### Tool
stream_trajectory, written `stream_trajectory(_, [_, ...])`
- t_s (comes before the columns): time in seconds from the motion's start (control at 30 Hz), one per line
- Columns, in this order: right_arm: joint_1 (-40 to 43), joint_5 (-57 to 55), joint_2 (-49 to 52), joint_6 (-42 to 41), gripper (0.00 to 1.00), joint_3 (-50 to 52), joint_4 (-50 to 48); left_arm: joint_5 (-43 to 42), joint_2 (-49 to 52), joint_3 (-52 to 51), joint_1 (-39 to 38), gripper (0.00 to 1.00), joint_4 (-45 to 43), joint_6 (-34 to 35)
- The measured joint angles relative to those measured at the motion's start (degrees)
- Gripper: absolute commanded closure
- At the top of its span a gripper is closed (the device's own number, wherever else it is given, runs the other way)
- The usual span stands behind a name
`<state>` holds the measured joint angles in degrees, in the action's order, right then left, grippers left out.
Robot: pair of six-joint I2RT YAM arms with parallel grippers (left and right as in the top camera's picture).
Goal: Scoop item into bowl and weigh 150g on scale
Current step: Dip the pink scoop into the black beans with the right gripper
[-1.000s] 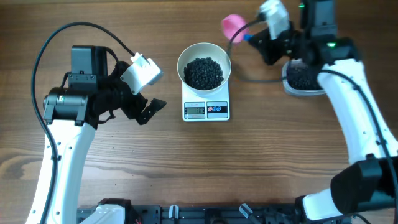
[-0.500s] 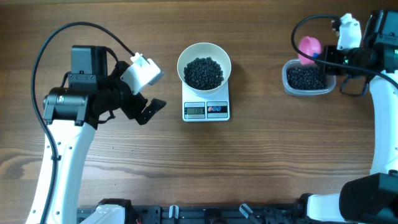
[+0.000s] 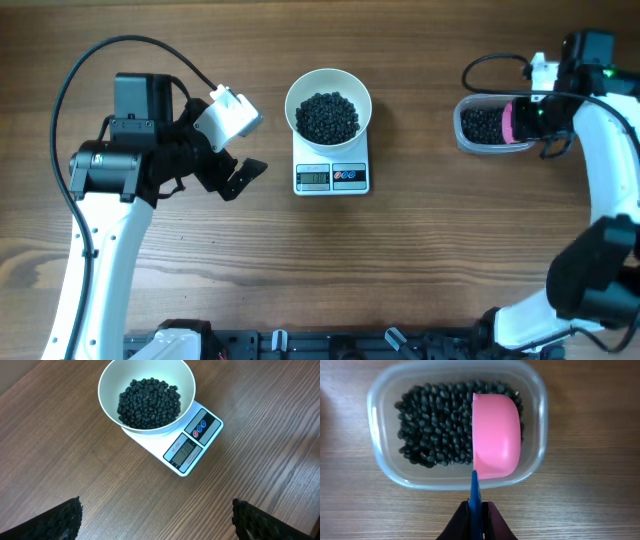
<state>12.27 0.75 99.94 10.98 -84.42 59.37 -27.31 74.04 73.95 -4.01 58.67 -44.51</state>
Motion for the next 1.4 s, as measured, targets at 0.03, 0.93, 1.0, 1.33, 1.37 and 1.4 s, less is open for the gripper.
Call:
stream_trajectory(0.03, [0.00, 0.02, 1.31, 0.04, 0.96, 0.07, -0.02, -0.02, 0.00, 0.00, 0.00, 0.00, -0.02, 0.00])
stream_trajectory(0.93, [3.82, 22.95, 4.66, 1.84, 0.96, 0.09, 2.12, -0.02, 0.00, 0.00, 0.00, 0.00, 0.00, 0.00])
stream_trajectory(1.0, [5.99, 25.11, 4.66, 1.97, 0.96, 0.09, 2.16, -0.02, 0.00, 0.00, 0.00, 0.01, 0.00, 0.00])
stream_trajectory(1.33, [18.32, 39.56, 4.66, 5.46, 0.96, 0.09, 5.35, -0.02, 0.00, 0.00, 0.00, 0.00, 0.00, 0.00])
stream_trajectory(1.37, [18.67, 40.50, 4.66, 5.90, 0.96, 0.09, 5.81, -0.02, 0.00, 0.00, 0.00, 0.00, 0.00, 0.00])
stream_trajectory(1.4, [18.88, 41.42, 4.66, 6.34, 0.96, 0.09, 6.14, -0.02, 0.00, 0.00, 0.00, 0.00, -0.02, 0.00])
